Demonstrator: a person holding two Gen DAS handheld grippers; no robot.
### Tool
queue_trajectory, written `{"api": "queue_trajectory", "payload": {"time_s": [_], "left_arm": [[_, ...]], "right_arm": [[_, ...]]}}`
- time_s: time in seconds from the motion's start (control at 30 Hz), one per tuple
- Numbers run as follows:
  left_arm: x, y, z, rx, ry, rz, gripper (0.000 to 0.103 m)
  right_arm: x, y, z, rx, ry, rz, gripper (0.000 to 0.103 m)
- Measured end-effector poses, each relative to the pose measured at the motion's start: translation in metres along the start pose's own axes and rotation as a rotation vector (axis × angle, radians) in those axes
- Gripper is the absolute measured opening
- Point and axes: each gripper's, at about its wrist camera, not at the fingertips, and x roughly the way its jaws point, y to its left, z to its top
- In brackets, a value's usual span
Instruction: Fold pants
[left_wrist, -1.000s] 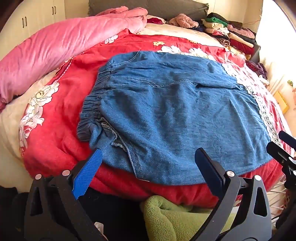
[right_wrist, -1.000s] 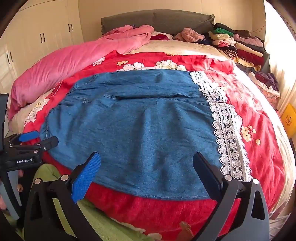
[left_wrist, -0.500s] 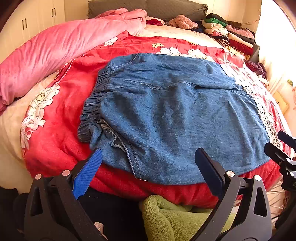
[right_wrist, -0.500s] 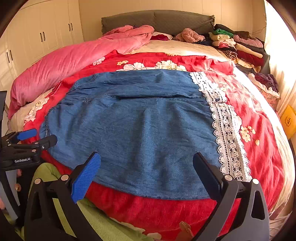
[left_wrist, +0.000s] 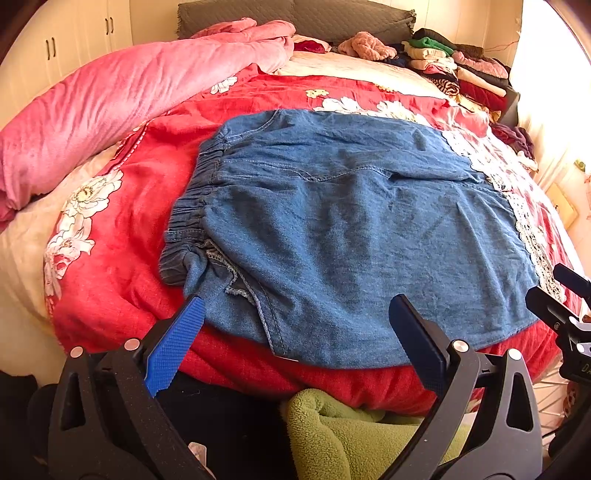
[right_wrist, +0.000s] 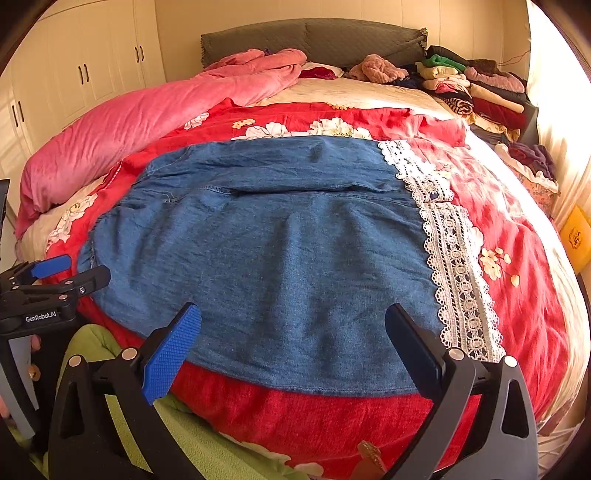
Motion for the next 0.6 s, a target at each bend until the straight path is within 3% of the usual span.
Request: {"api": "queue_trajectory", "payload": {"time_s": [0.6], "left_arm": [[0.0006,-0.0001,0.0001,-0.002,-0.005,0.007,0.094]], "right_arm": [[0.0026,-0.0003,0.0009,-0.006,0.000,-0.010,0.099]]}}
